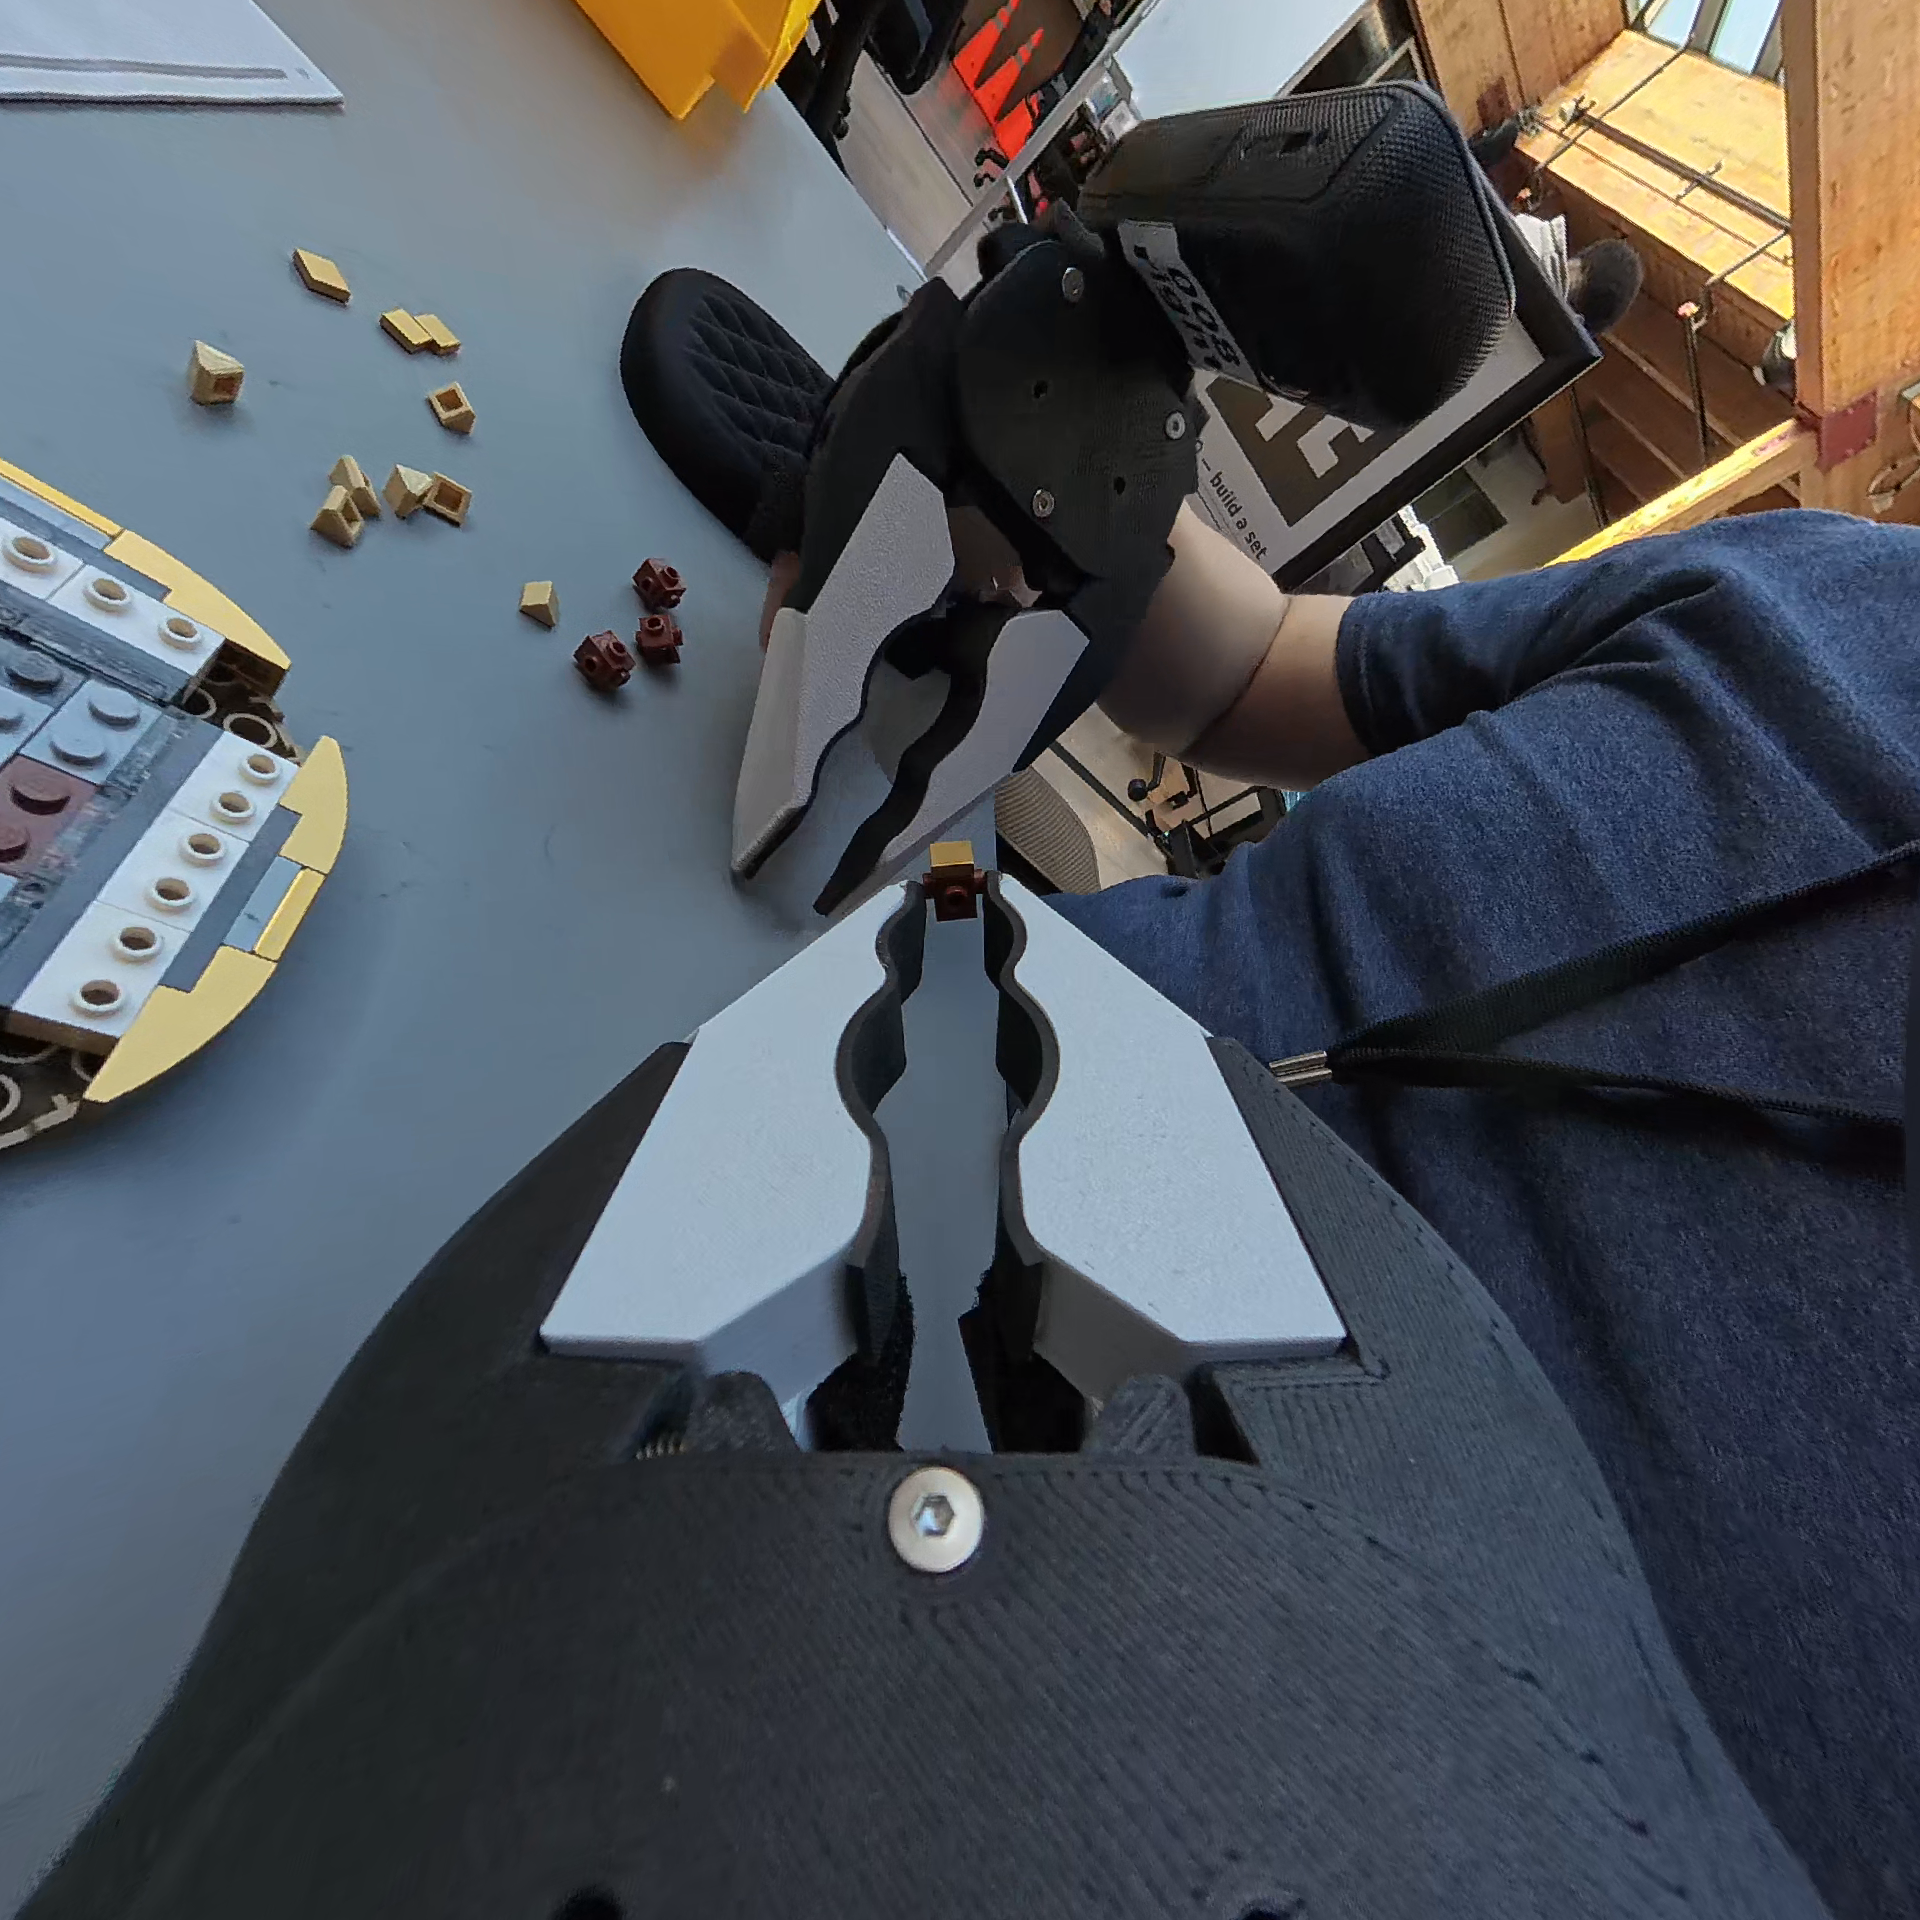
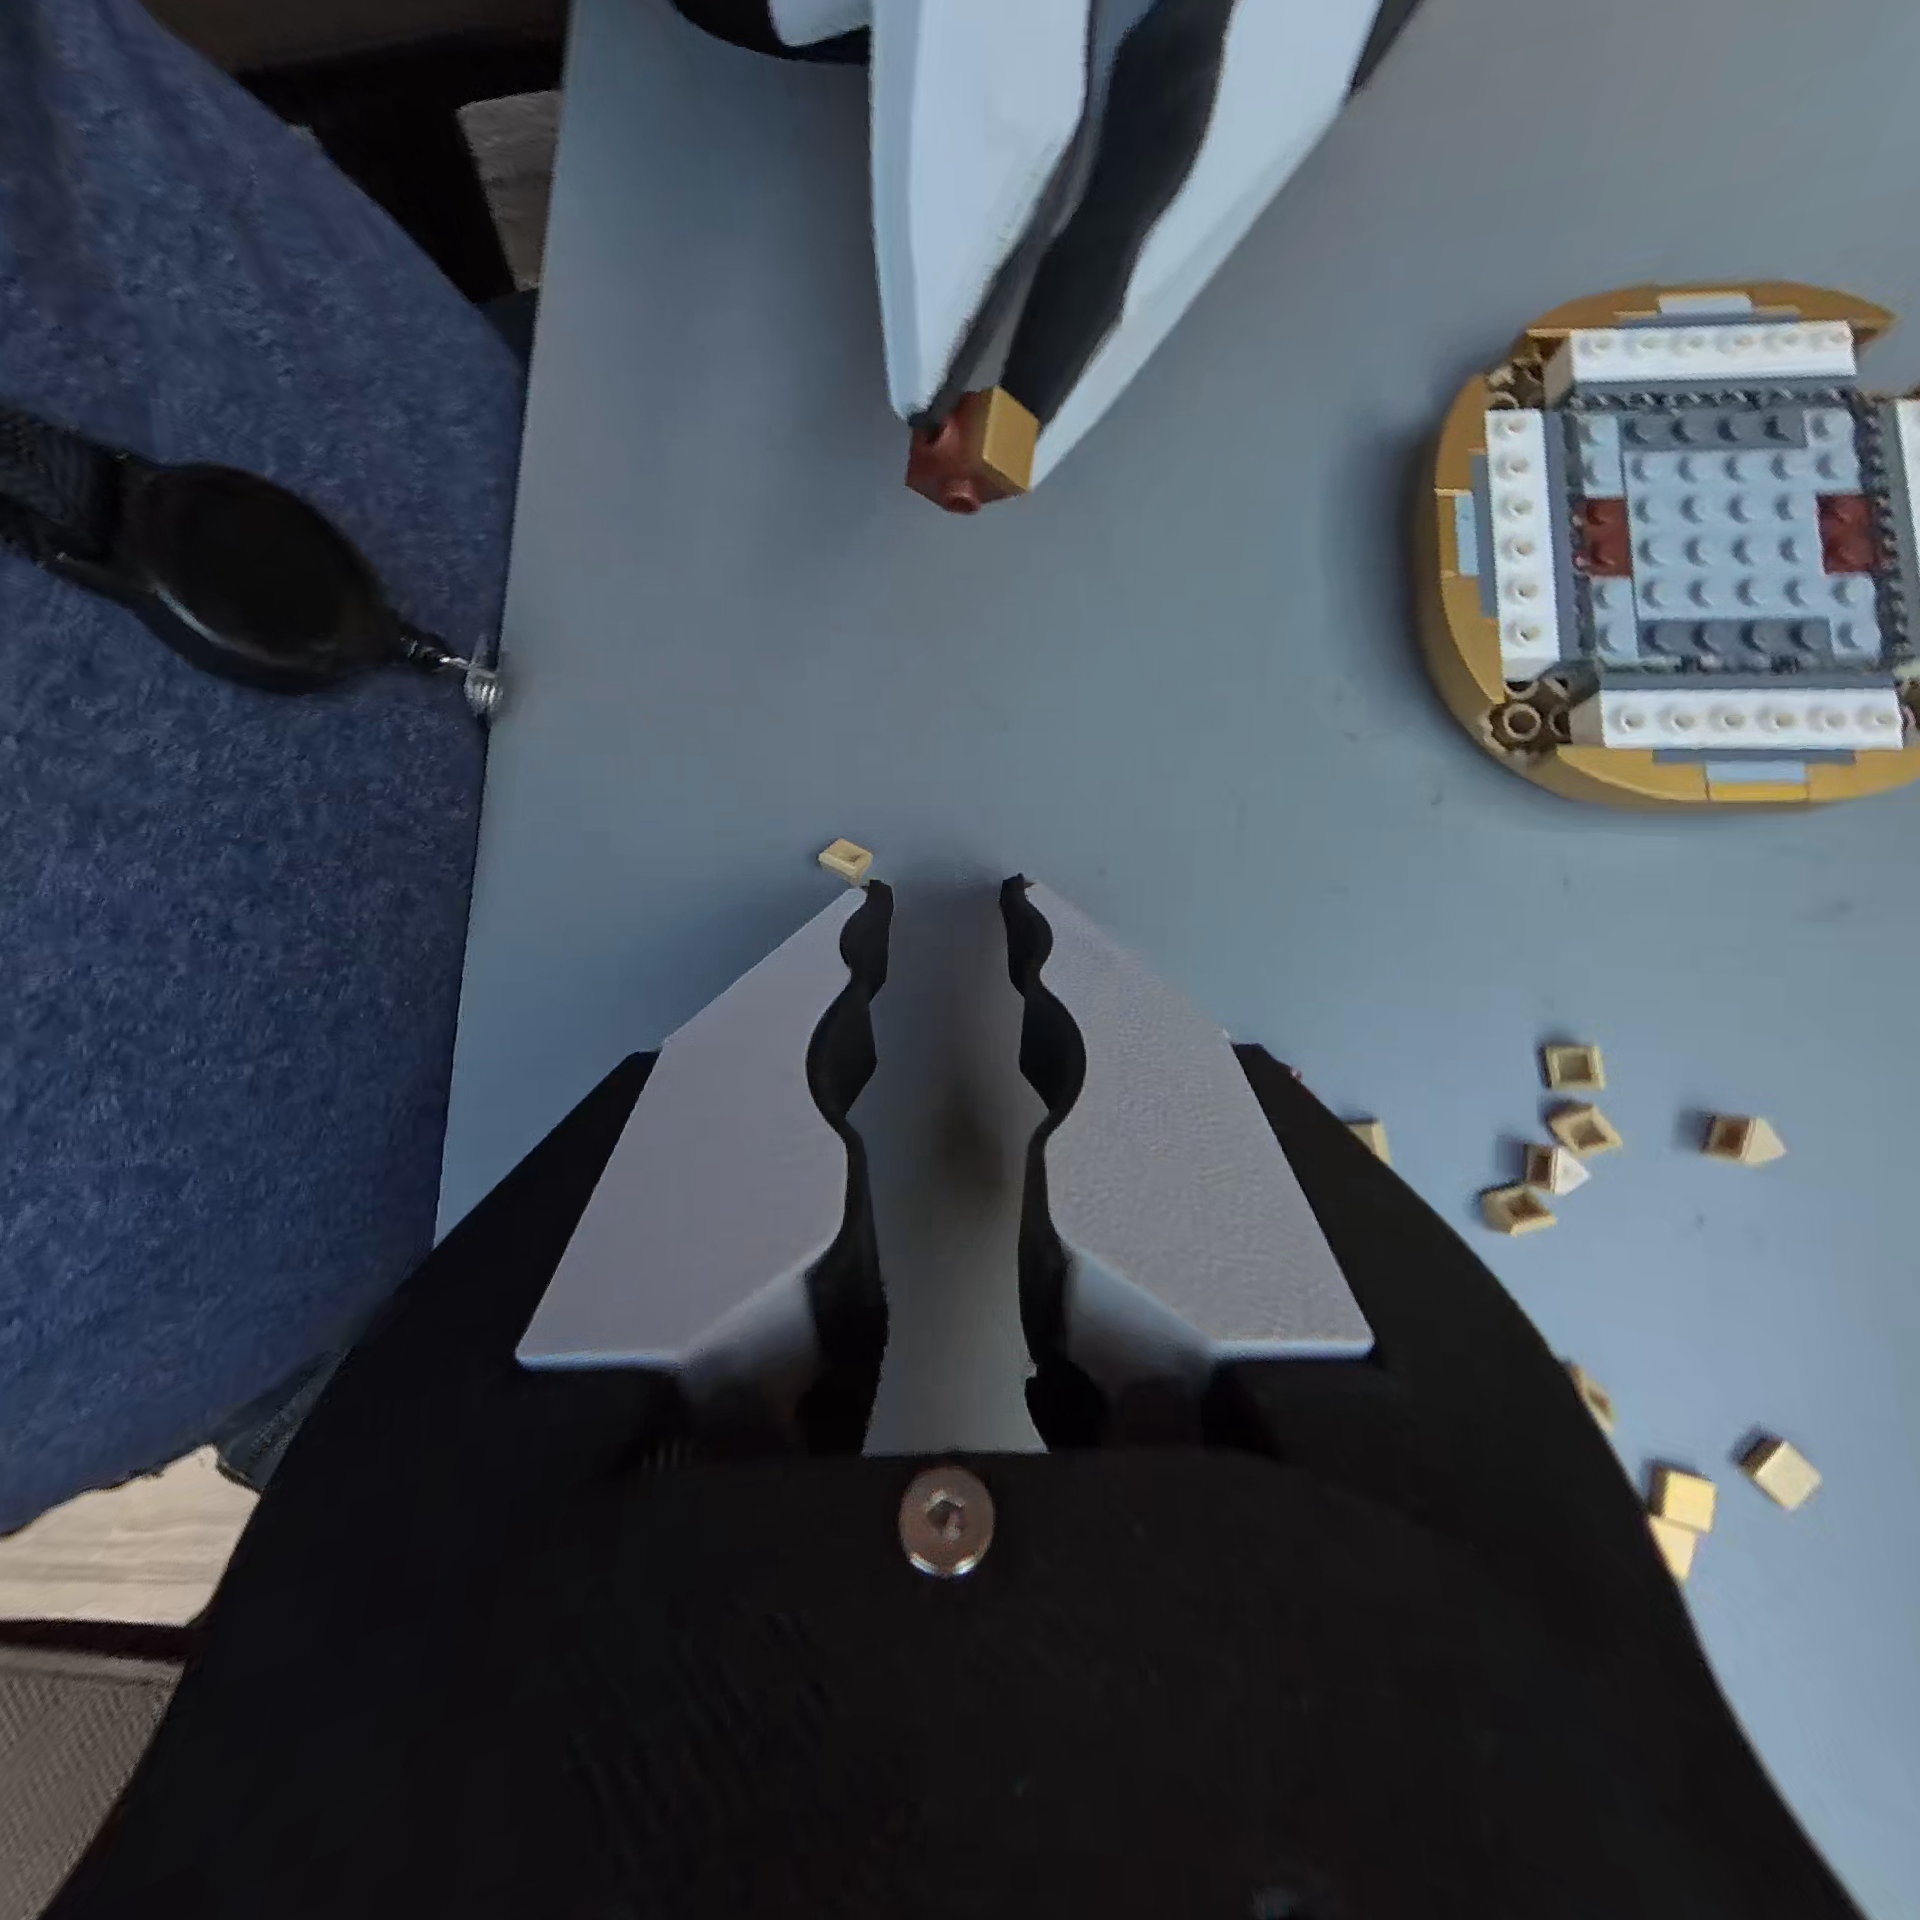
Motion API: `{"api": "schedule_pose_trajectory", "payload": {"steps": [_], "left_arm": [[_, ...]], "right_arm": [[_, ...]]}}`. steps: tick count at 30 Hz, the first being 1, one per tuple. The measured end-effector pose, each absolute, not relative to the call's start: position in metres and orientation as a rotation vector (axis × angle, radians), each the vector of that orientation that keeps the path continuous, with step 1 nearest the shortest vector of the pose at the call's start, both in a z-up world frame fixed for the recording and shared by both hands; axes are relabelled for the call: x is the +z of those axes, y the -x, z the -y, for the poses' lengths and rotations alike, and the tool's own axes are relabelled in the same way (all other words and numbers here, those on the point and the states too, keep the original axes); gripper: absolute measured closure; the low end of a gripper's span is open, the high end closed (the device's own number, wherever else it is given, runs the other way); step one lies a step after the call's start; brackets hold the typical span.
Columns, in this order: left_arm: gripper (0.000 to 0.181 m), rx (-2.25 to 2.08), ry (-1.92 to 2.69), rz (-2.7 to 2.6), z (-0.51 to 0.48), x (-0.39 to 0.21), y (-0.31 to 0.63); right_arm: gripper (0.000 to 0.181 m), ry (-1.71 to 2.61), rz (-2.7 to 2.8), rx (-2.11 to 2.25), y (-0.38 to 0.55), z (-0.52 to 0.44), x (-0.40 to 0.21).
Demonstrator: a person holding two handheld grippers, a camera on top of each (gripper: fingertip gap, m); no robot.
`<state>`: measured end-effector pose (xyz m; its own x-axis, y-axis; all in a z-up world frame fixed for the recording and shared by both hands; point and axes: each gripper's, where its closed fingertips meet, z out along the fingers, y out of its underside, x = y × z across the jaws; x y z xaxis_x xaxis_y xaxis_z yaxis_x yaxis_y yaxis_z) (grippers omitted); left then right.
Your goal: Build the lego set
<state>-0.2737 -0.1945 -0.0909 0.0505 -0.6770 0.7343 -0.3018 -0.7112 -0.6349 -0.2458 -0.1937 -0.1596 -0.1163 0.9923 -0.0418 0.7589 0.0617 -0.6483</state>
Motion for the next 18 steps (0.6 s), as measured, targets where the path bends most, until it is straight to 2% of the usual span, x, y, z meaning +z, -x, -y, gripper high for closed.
{"api": "schedule_pose_trajectory", "payload": {"steps": [8,18], "left_arm": [[0.172,-1.708,2.017,-0.954,0.189,-0.091,0.28],[0.172,-1.701,2.01,-0.961,0.186,-0.089,0.276]], "right_arm": [[0.153,1.989,1.519,0.872,0.247,0.214,-0.158],[0.163,1.896,1.436,0.751,0.251,0.215,-0.161]]}}
